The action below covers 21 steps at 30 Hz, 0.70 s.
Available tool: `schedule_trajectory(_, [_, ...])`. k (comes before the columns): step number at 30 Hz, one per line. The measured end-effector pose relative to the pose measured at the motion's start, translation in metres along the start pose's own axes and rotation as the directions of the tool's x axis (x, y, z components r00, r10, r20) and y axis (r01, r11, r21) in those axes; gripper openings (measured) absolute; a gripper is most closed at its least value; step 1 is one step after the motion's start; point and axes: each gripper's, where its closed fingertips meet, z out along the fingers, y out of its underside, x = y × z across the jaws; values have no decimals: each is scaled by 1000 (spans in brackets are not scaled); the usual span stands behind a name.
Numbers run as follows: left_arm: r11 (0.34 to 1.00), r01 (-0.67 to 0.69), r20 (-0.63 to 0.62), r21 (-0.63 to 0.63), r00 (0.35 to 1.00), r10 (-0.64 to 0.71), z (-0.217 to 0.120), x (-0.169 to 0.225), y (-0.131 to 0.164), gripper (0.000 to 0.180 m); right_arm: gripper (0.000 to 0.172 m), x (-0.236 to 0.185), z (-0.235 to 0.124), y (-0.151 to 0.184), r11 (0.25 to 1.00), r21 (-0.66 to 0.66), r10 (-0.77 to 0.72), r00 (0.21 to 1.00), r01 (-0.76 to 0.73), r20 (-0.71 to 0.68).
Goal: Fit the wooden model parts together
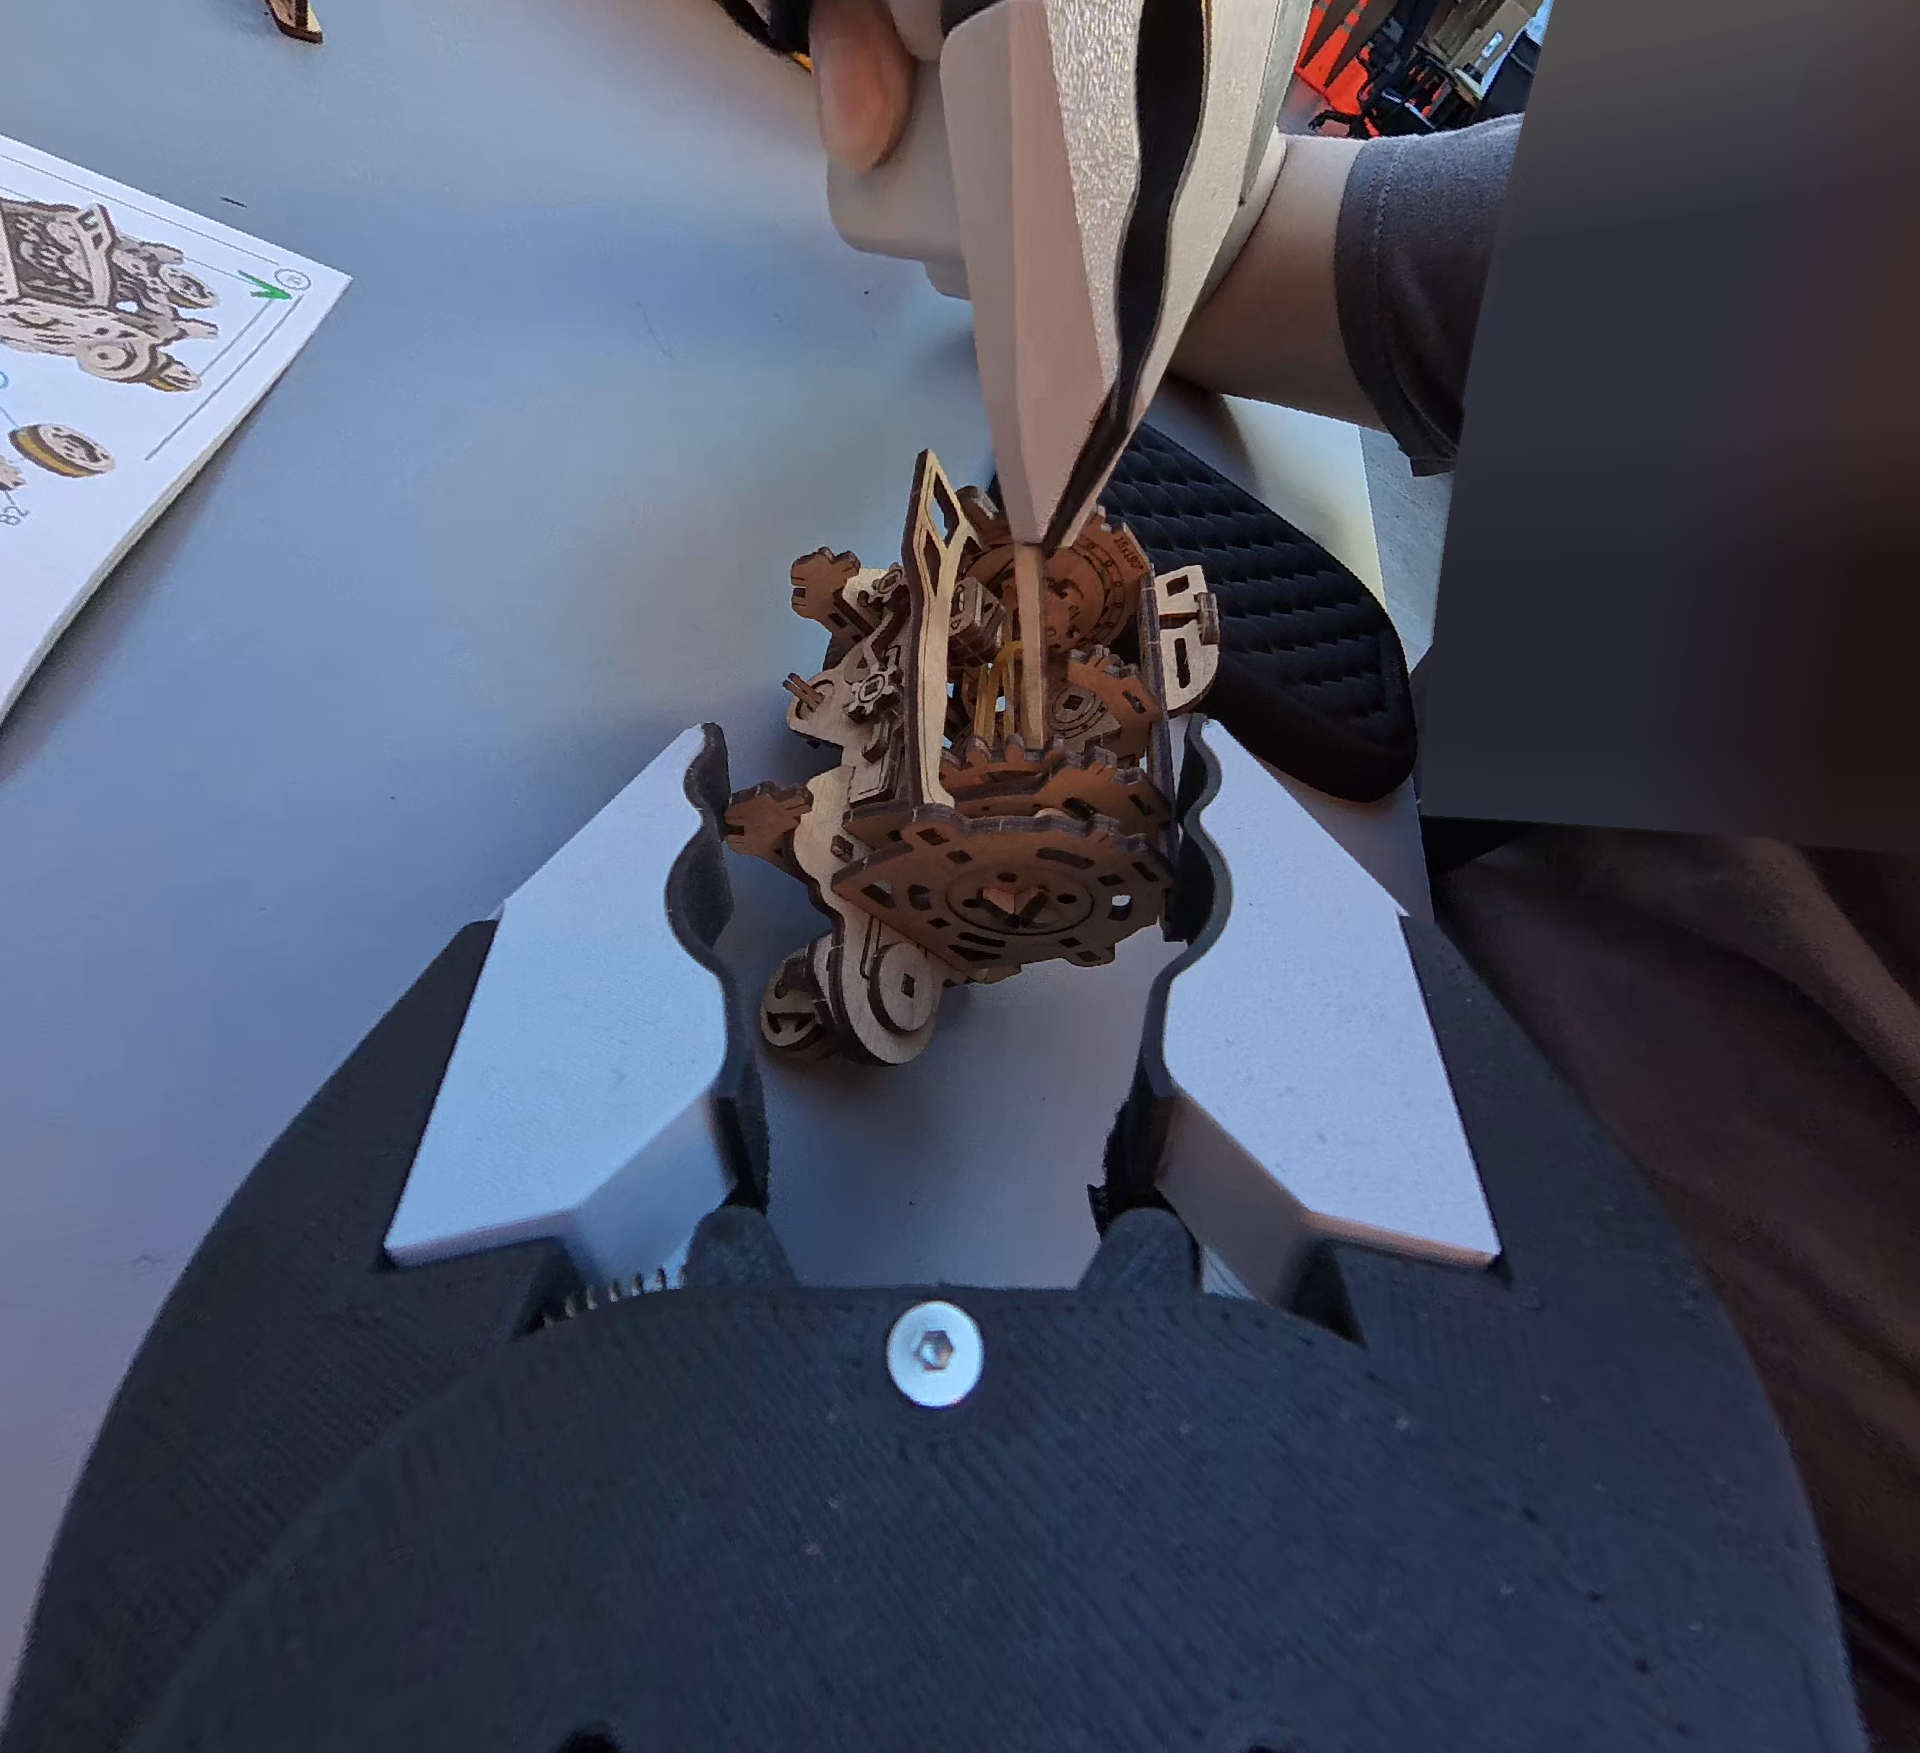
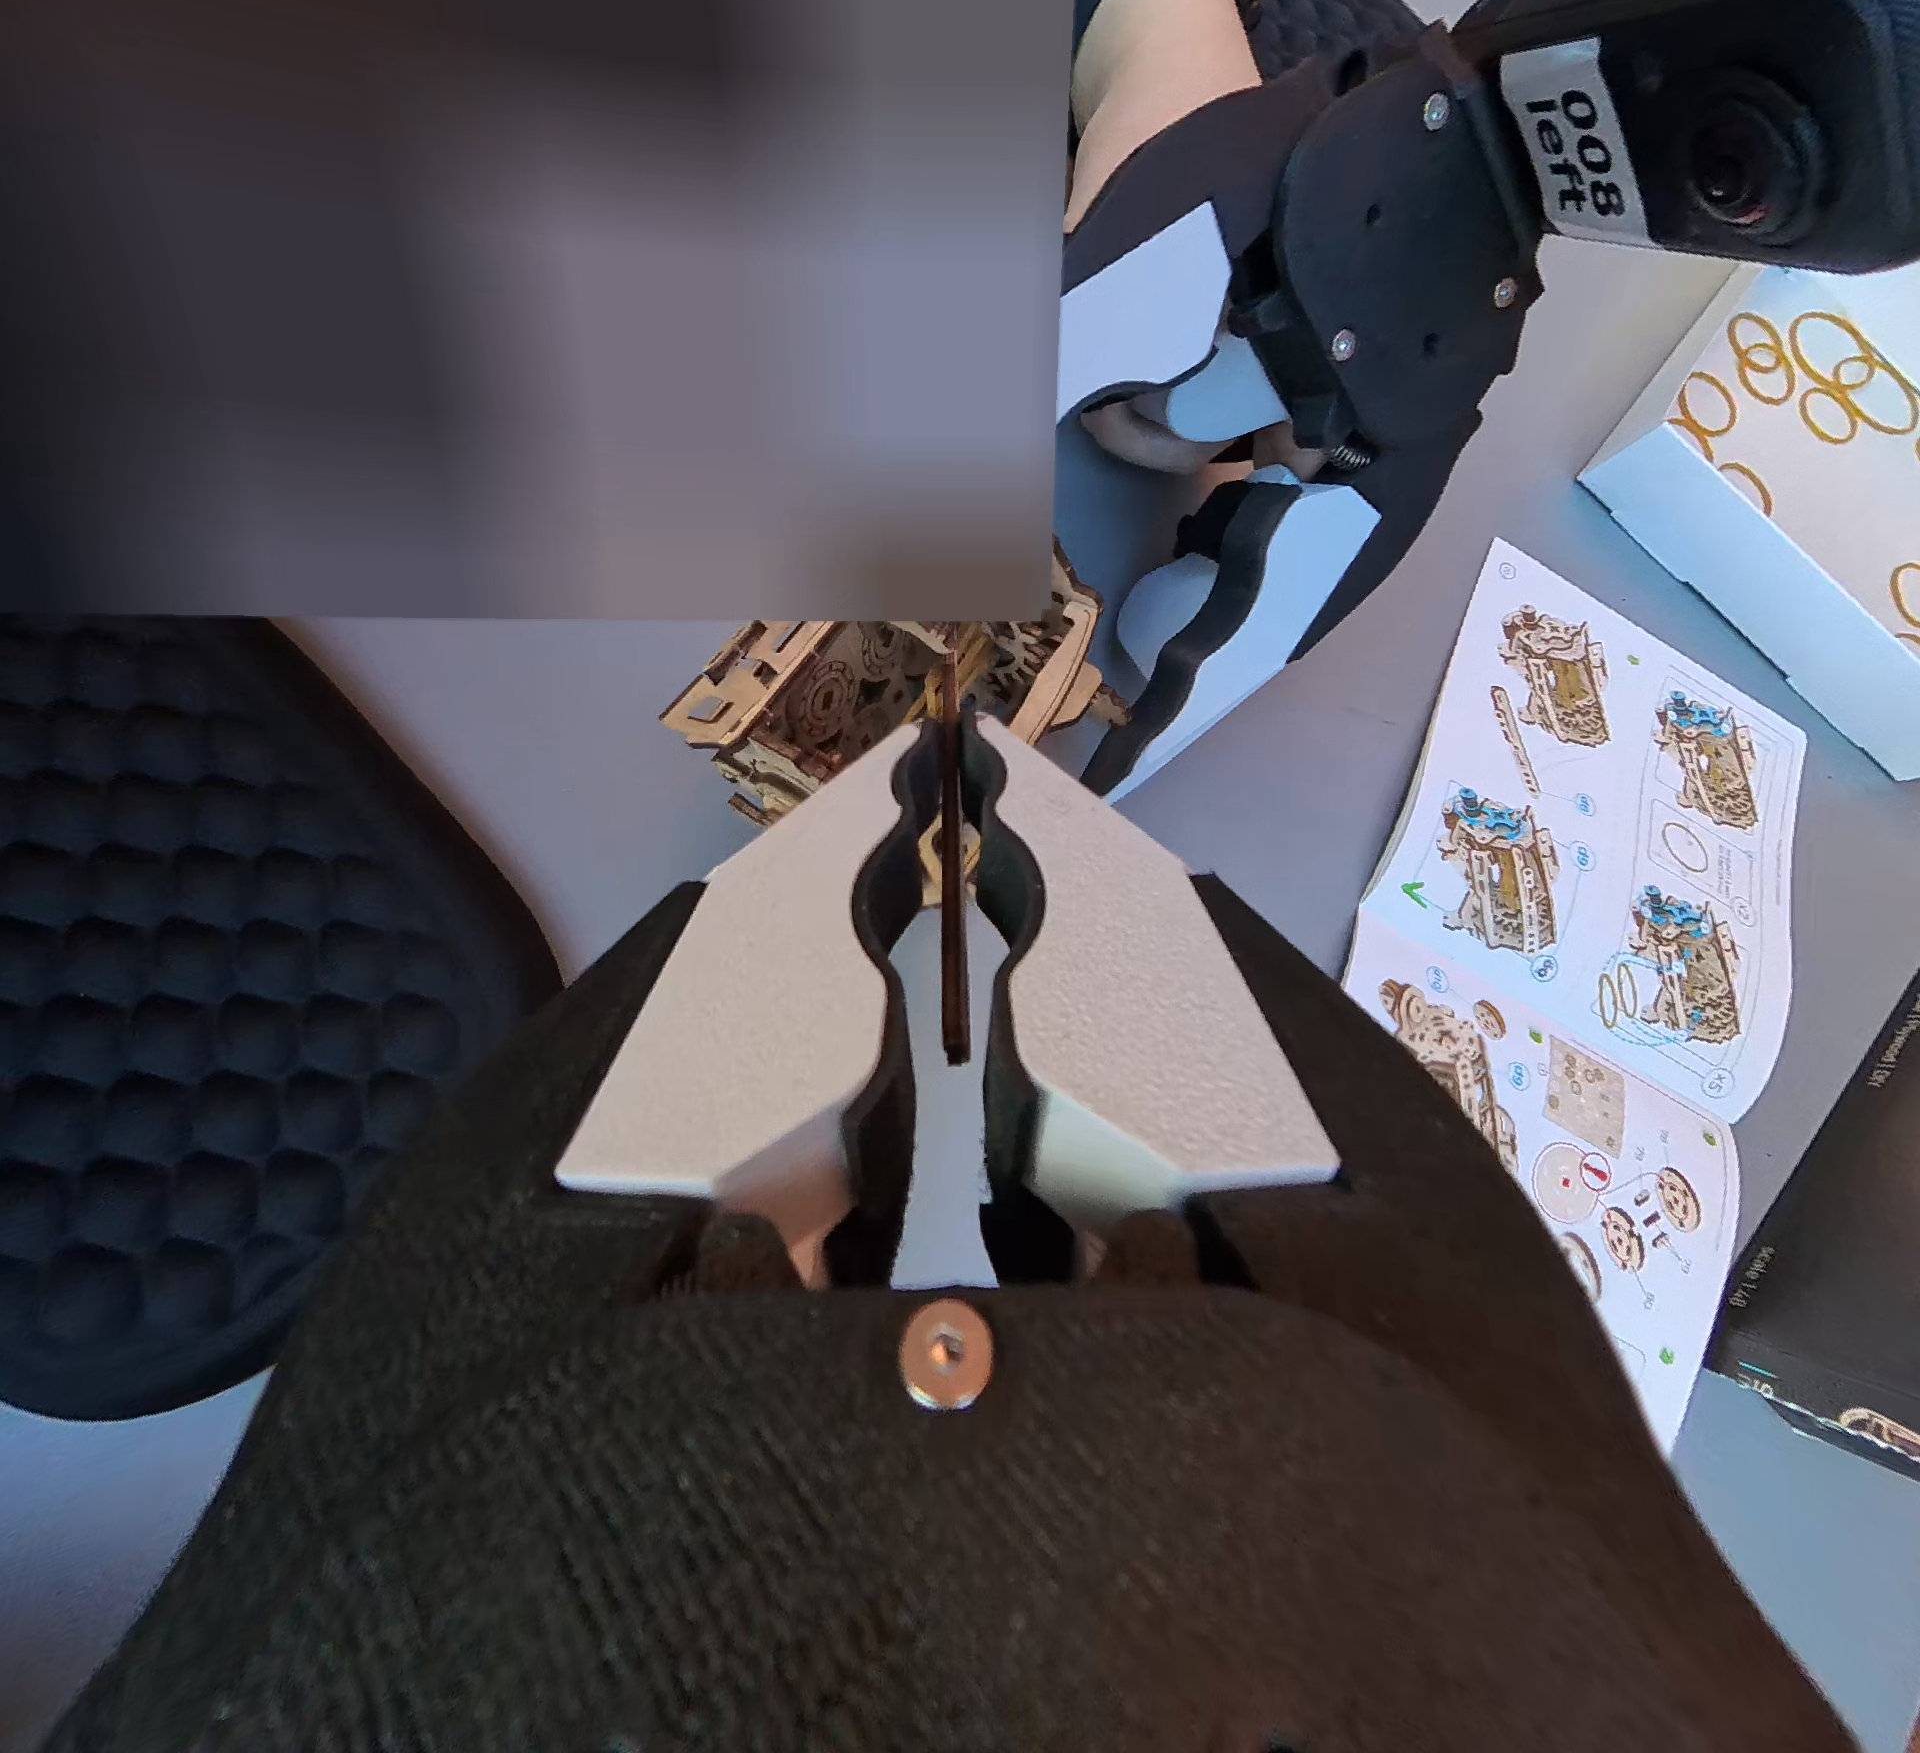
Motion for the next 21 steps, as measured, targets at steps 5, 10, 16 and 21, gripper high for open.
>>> schedule_trajectory(5, [1000, -1, 1, 1, 1000, 1, 0, 0, 0, 85, 1, 0, -1, 1, 1000, -13, -1, 1000, 1, -7])
schedule_trajectory(10, [1000, 1, 1, 2, 1000, -1, 0, 0, 0, 85, 1, 1, -5, 3, 999, -36, -4, 1000, 3, -21])
schedule_trajectory(16, [1000, 2, 1, 2, 1000, -2, 0, 0, 0, 85, 1, -1, -9, 8, 998, -61, 16, 1000, -16, -10])
schedule_trajectory(21, [1000, 3, 0, 3, 1000, -3, 0, 0, 0, 85, 1, -5, -12, 9, 998, -65, 18, 1000, -17, 7])
